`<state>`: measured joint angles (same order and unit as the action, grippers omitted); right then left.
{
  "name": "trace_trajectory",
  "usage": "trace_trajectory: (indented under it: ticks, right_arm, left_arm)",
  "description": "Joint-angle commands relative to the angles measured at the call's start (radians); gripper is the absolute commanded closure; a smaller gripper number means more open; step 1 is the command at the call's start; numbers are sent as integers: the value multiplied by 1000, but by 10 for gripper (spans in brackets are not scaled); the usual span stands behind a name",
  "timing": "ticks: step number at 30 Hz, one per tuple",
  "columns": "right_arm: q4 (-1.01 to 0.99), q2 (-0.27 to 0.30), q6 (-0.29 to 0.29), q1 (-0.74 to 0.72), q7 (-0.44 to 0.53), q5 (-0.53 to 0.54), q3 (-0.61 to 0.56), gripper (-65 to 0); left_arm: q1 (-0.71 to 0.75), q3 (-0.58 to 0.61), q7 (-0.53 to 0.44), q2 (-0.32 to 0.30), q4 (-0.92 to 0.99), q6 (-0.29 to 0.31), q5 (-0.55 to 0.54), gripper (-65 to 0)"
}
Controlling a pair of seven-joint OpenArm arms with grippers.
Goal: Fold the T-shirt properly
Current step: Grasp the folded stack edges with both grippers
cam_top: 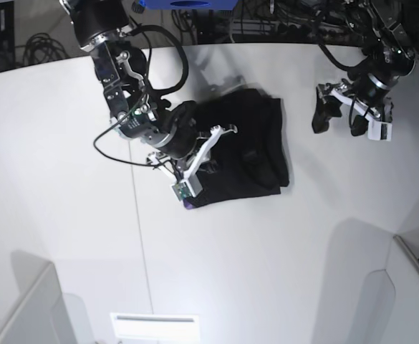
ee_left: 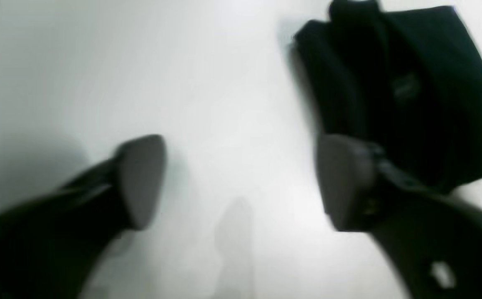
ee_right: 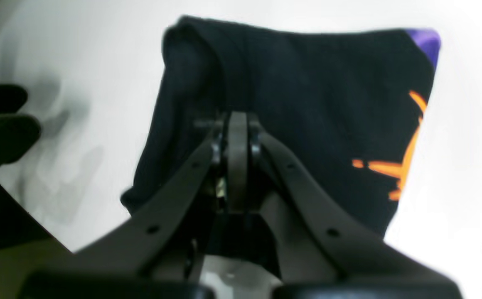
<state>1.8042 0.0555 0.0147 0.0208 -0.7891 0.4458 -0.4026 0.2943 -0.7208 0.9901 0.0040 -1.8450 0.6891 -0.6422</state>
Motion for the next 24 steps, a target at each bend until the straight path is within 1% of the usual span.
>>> trace_trajectory:
  ticks: [1, 3, 6, 9, 11, 13, 15, 17, 20, 23, 24]
  right_arm:
    - [22, -3, -8, -12, 21, 11, 3, 0]
    - [22, 0, -8, 0, 21, 11, 4, 0]
    - [22, 4, -9, 20, 21, 11, 51, 0]
    - [22, 5, -9, 21, 21, 11, 64, 0]
    - [22, 7, -9, 21, 21, 11, 66, 0]
    - [22, 7, -9, 21, 20, 11, 66, 0]
    - [22, 7, -9, 21, 20, 11, 66, 0]
    - [22, 7, -9, 21, 20, 11, 66, 0]
    - [22, 7, -9, 21, 20, 11, 63, 0]
    - [22, 10, -9, 21, 20, 11, 64, 0]
    - [22, 22, -9, 21, 20, 11, 64, 0]
  left_arm:
    - [-22, -3, -3, 4, -18, 9, -21, -634]
    - [-54, -3, 28, 37, -18, 9, -21, -627]
    - [-116, -3, 99, 73, -15, 9, -14, -624]
    - [-172, -3, 135, 86, 31, 9, -11, -624]
    - [-198, 0, 135, 87, 81, 9, -11, -624]
    - [-212, 42, 134, 84, 133, 9, -11, -624]
    - [-214, 96, 129, 83, 179, -41, -15, -624]
    - [-215, 135, 100, 86, 213, -75, -18, -624]
    - [-215, 198, 42, 87, 244, -85, -20, -624]
    - [-221, 249, 19, 87, 284, -87, -20, -624]
    - [-232, 266, 11, 87, 301, -88, -18, -624]
